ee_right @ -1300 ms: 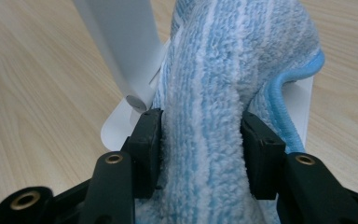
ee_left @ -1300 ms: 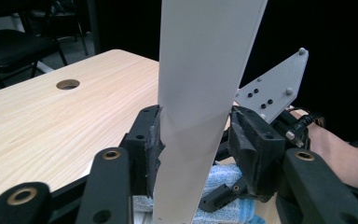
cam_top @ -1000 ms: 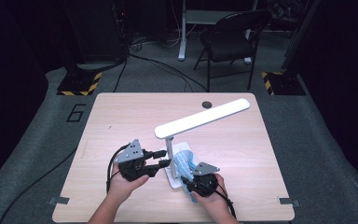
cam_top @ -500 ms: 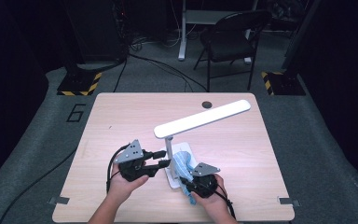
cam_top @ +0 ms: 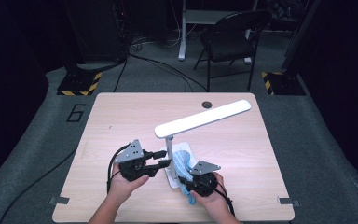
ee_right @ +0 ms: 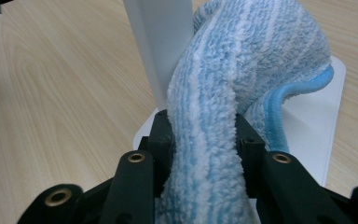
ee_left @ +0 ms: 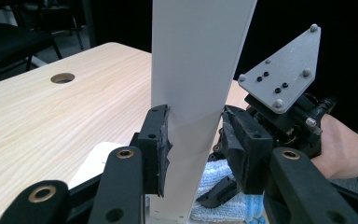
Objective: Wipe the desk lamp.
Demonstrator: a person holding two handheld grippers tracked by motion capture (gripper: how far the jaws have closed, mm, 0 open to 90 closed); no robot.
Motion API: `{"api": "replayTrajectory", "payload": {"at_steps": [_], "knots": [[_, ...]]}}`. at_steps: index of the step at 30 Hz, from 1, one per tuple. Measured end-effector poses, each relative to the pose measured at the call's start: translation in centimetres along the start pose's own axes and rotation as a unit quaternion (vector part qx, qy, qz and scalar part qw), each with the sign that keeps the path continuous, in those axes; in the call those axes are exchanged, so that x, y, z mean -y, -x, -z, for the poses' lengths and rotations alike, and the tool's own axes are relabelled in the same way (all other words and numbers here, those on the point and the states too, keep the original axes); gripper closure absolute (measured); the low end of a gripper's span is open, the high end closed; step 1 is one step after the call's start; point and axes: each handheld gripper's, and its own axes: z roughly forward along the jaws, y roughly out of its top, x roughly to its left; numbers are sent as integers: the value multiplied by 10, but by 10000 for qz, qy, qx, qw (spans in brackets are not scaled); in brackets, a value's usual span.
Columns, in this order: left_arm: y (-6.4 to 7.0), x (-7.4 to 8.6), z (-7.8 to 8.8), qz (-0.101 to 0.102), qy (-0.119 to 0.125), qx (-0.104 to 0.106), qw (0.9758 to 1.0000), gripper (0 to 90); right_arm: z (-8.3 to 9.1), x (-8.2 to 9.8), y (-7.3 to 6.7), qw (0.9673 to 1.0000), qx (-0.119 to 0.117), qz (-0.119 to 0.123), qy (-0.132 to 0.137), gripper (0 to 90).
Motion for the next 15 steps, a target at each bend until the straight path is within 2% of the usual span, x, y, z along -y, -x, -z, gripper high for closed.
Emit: {"api": "replayTrajectory", "payload": {"at_steps": [8, 10, 13, 15], "knots": [[0, 1, -1, 34, 0, -17, 10000, 603, 1, -3, -3, 10000, -3, -85, 44, 668], [0, 1, -1, 33, -9, -17, 10000, 597, 2, -4, -1, 10000, -31, -23, 36, 668], [0, 1, -1, 41, -5, -12, 10000, 597, 4, -6, -2, 9998, -44, -133, 120, 668], [0, 1, -1, 35, -2, -9, 10000, 597, 5, -7, -2, 9998, -66, -109, 152, 668]]}}
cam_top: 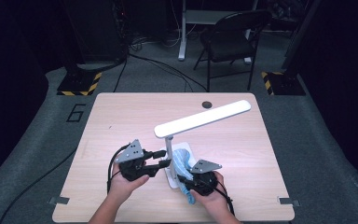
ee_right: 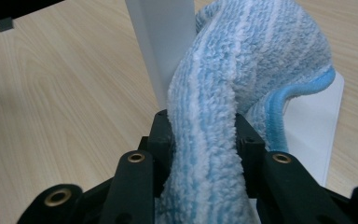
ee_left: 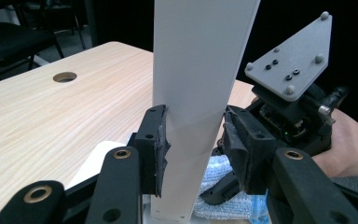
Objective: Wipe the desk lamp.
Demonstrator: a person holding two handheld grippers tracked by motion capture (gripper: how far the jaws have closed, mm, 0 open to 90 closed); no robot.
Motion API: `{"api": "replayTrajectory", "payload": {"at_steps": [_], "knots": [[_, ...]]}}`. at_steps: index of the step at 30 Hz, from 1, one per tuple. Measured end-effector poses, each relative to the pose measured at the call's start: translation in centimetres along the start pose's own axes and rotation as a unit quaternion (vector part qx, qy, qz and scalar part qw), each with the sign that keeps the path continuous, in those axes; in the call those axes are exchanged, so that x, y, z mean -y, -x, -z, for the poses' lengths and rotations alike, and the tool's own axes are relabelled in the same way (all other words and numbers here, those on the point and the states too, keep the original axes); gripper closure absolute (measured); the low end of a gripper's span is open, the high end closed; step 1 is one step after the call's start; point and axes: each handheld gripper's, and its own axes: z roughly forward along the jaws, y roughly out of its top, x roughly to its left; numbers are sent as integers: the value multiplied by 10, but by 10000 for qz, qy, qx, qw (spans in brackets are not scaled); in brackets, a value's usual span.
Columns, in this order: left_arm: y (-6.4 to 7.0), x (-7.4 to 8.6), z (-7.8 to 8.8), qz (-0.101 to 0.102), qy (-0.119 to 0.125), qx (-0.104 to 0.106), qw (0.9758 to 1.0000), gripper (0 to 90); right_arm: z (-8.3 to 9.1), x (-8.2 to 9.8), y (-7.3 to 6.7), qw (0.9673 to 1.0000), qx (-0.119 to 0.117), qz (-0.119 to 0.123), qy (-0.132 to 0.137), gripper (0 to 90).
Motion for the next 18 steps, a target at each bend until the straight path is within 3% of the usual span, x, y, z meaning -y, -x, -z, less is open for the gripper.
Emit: {"api": "replayTrajectory", "payload": {"at_steps": [18], "knots": [[-1, 0, 1, -57, -22, 5, 10000, 607, 14, -14, -3, 9996, -93, -40, 267, 667]]}}
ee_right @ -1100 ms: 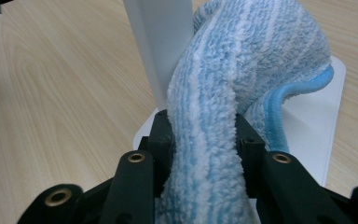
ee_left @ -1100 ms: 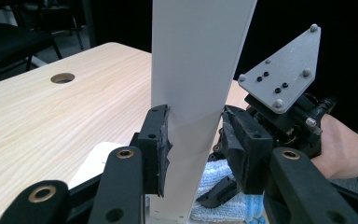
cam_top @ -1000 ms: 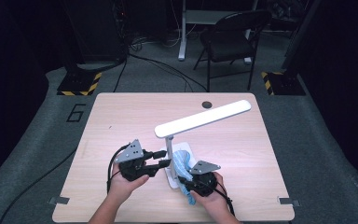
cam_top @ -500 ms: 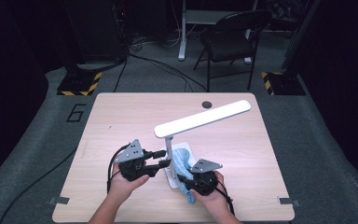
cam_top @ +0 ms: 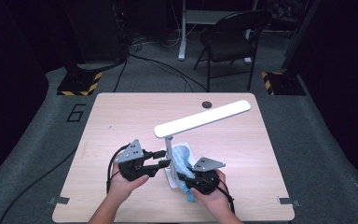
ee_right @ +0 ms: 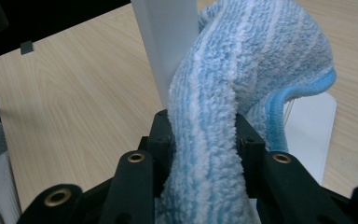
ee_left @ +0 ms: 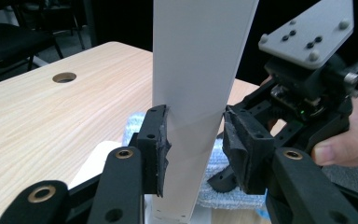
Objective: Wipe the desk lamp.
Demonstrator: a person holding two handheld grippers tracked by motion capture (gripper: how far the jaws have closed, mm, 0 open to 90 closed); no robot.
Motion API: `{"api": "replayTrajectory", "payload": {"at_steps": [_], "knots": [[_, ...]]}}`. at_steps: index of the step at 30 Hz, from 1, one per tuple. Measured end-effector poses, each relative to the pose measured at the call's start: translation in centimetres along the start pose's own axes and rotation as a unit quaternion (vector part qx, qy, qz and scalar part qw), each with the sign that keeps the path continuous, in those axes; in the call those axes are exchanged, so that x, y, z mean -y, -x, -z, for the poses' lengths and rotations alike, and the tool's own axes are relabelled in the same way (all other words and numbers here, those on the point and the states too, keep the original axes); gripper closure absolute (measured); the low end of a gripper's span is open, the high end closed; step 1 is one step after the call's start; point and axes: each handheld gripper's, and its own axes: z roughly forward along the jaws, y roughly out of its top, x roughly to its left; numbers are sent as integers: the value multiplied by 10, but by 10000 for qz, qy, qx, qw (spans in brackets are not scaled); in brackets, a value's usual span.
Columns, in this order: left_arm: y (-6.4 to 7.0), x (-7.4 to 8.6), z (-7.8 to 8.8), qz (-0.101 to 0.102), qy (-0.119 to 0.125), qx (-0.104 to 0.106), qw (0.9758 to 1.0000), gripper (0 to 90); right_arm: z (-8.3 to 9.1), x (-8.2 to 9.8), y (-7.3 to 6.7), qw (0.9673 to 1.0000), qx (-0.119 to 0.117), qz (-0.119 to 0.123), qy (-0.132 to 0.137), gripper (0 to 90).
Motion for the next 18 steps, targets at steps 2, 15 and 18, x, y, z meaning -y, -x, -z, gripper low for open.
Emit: {"api": "replayTrajectory", "payload": {"at_steps": [2, 15, 18], "knots": [[1, 0, 0, 46, -36, 10, 10000, 608, 2, -3, 0, 10000, -19, 45, 2, 667], [0, 1, 0, 105, -77, 112, 9999, 640, 14, -22, -4, 9996, -70, 237, 111, 667], [-1, 1, 0, 116, -71, 150, 9998, 656, 18, -25, -4, 9995, -95, 248, 167, 666]]}}
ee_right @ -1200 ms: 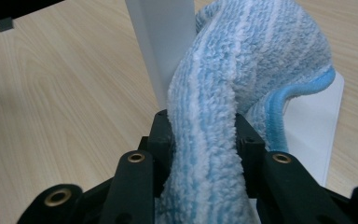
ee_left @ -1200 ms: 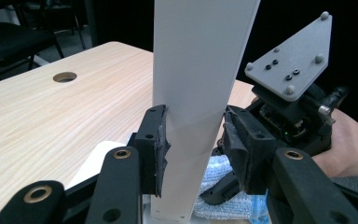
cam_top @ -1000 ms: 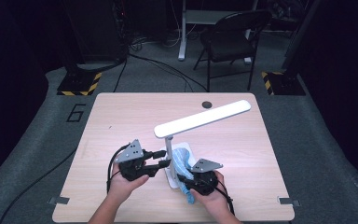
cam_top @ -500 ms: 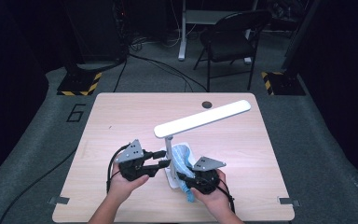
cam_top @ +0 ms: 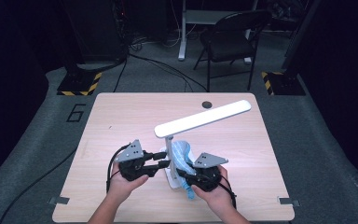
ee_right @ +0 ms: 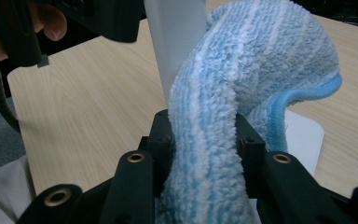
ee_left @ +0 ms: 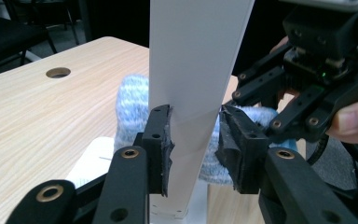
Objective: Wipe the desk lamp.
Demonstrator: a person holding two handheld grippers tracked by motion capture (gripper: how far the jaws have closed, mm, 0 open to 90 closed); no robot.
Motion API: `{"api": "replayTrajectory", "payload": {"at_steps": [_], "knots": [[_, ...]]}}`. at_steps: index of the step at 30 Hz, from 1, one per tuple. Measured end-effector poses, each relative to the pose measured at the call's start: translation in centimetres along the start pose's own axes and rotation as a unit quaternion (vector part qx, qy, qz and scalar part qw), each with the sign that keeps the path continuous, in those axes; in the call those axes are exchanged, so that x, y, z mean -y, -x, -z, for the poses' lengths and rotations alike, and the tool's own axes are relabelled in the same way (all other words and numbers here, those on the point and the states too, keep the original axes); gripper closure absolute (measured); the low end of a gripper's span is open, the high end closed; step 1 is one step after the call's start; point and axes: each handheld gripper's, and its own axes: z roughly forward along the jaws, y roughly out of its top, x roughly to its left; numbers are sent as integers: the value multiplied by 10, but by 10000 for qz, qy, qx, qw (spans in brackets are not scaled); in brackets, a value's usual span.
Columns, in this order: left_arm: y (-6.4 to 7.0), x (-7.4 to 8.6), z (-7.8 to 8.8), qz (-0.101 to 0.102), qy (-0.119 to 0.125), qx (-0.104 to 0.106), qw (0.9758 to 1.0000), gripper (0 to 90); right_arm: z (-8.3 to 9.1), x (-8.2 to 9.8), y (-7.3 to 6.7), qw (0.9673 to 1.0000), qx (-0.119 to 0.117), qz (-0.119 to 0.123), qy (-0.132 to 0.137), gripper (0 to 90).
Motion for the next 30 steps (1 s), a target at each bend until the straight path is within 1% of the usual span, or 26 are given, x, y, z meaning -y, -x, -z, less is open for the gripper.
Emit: {"api": "replayTrajectory", "payload": {"at_steps": [1, 3, 7, 8, 9, 10, 12, 13, 14, 15, 17, 18, 19, 20, 22, 26, 29, 30], "knots": [[-1, 0, 0, -17, -13, 23, 10000, 660, 1, -1, 0, 10000, 2, 8, 11, 666], [-1, 0, 1, -18, -33, 36, 10000, 663, 3, -4, 0, 9999, -75, 70, 17, 667], [-1, 0, 1, -16, -45, 39, 10000, 664, 7, -10, -1, 9999, -38, 90, 50, 666], [-1, 0, 1, -13, -38, 41, 10000, 664, 7, -10, -1, 9999, -64, 124, 49, 667], [-1, 0, 1, -12, -40, 41, 10000, 664, 8, -12, -2, 9999, -35, 102, 68, 666], [-1, 0, 1, -11, -43, 39, 10000, 664, 9, -14, -4, 9999, -95, 40, 72, 667], [-1, 0, 1, -12, -51, 36, 10000, 664, 11, -15, -3, 9999, -22, 132, 50, 667], [-1, 0, 1, -12, -52, 35, 10000, 664, 12, -17, -3, 9999, -53, 144, 47, 667], [-1, 0, 1, -13, -51, 35, 10000, 664, 12, -18, -3, 9998, -30, 162, 86, 667], [-1, 0, 1, -14, -52, 35, 10000, 664, 13, -19, -3, 9998, -79, 142, 81, 667], [-1, 0, 1, -11, -51, 36, 10000, 664, 15, -21, -4, 9998, -72, 135, 96, 667], [-1, 0, 1, -12, -52, 35, 10000, 664, 15, -22, -3, 9997, -75, 175, 132, 667], [-1, 0, 1, -10, -51, 35, 10000, 664, 16, -24, -4, 9998, -71, 131, 119, 667], [-1, 0, 1, -12, -51, 37, 10000, 664, 16, -25, -4, 9998, -80, 159, 103, 667], [-1, 0, 1, -12, -51, 39, 10000, 664, 17, -27, -4, 9998, -78, 127, 163, 667], [-1, 0, 1, -4, -35, 29, 10000, 664, 19, -30, -5, 9996, -61, 171, 197, 667], [-1, 0, 1, -3, -37, 31, 10000, 664, 21, -32, -6, 9997, -88, 139, 206, 667], [-1, 0, 1, -3, -37, 31, 10000, 664, 21, -33, -6, 9995, -74, 177, 232, 667]]}}
